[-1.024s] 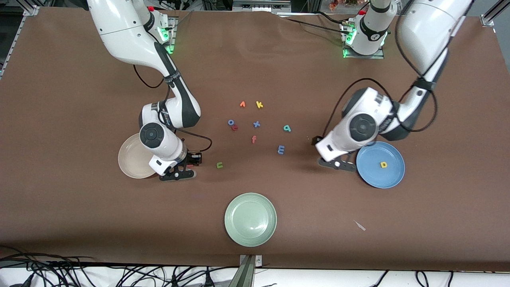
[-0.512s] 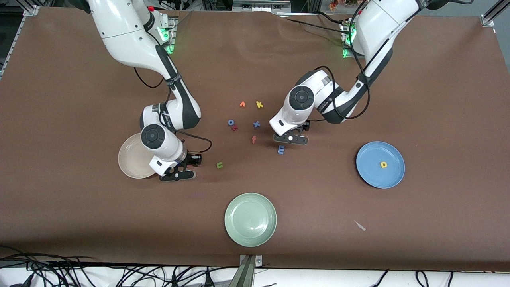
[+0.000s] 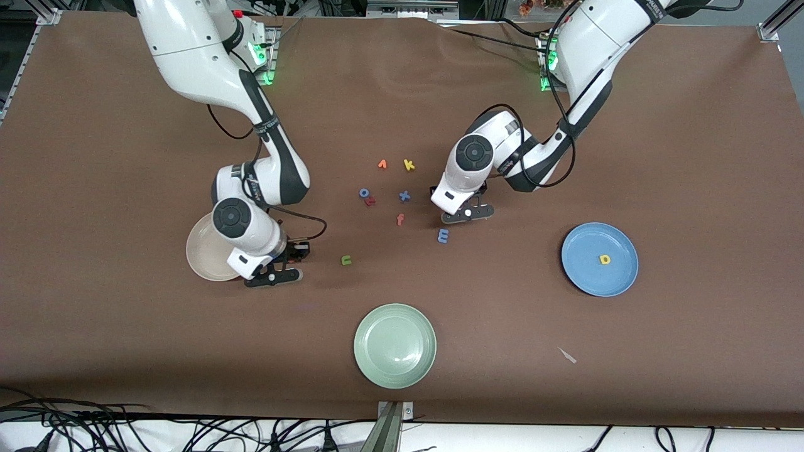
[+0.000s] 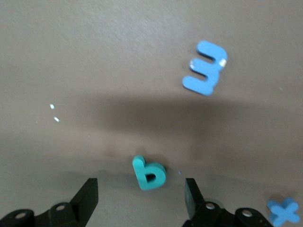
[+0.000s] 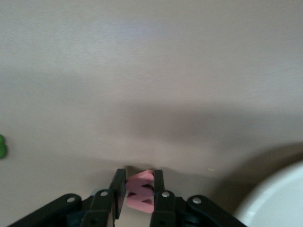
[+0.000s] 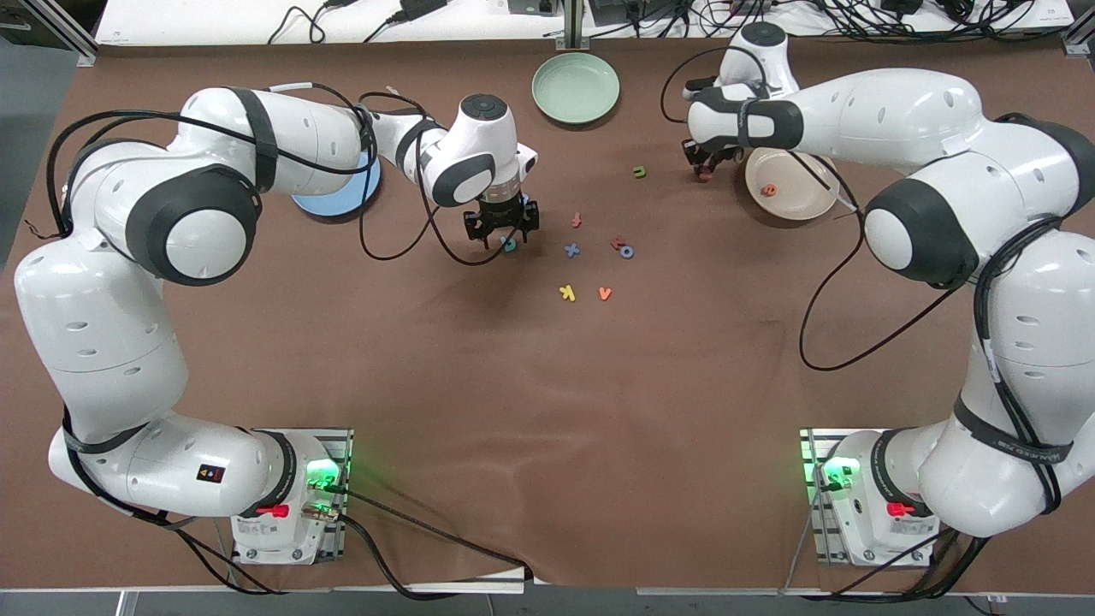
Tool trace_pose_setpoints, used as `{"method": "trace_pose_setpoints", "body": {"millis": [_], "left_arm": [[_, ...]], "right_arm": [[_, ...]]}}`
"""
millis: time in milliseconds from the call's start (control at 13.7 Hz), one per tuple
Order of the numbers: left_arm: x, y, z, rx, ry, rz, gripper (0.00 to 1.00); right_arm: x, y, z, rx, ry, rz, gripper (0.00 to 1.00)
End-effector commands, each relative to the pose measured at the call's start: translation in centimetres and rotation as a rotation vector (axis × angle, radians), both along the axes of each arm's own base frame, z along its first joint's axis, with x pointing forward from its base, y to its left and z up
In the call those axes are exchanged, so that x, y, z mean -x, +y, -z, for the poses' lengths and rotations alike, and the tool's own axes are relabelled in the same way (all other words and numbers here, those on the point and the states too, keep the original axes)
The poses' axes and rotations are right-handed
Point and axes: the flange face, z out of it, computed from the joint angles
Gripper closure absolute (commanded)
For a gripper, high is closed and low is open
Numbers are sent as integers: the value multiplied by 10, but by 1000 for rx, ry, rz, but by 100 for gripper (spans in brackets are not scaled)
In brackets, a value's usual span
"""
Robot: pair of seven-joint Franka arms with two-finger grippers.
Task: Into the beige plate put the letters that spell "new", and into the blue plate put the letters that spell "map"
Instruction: 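Place the pink letter on the white plate while the left gripper grasps teal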
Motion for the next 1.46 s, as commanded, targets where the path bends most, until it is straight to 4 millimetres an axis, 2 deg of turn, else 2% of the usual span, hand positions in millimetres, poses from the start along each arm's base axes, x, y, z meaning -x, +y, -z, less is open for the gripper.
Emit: {"method": "trace_pose_setpoints", "body": {"millis": [0, 220, 293, 439, 512, 659, 732, 805, 951, 1024, 1098, 1171, 1317, 1390], "left_arm": [[0, 3, 11, -6, -13, -17, 34], [-1, -1, 19, 28, -27, -31, 37], [-2, 0, 18, 30, -29, -32, 46], [-2, -1, 16, 29, -32, -32, 56], [-2, -2, 15, 28, -34, -38, 64], [-1, -4, 11, 22, -37, -43, 88], [0, -5, 8, 20, -40, -44, 95], [-1, -4, 6, 19, -42, -44, 99], [-9, 3, -11, -13, -41, -39, 100], [-14, 7, -27, -36, -44, -13, 100], [-27, 15, -44, -44, -52, 15, 100], [-41, 29, -61, -64, -49, 37, 100], [-66, 54, -80, -97, -10, 106, 100], [-84, 77, -85, -122, -12, 142, 100]], "right_arm": [[-8, -32, -34, 10, 32, -77, 71], [-9, -71, -50, 27, 57, -159, 71], [-7, -87, -55, 32, 70, -183, 70], [6, -122, -51, 41, 90, -211, 70], [11, -138, -49, 43, 89, -231, 70], [28, -160, -40, 44, 69, -245, 68], [35, -165, -33, 49, 48, -239, 65], [37, -165, -31, 49, 36, -234, 51], [36, -158, -33, 43, 35, -227, 48], [32, -152, -38, 42, 24, -210, 48], [29, -136, -43, 34, 13, -190, 48], [27, -112, -45, 21, 4, -167, 48], [25, -60, -46, -9, -11, -84, 48], [24, -34, -44, -20, -21, -54, 47]]}}
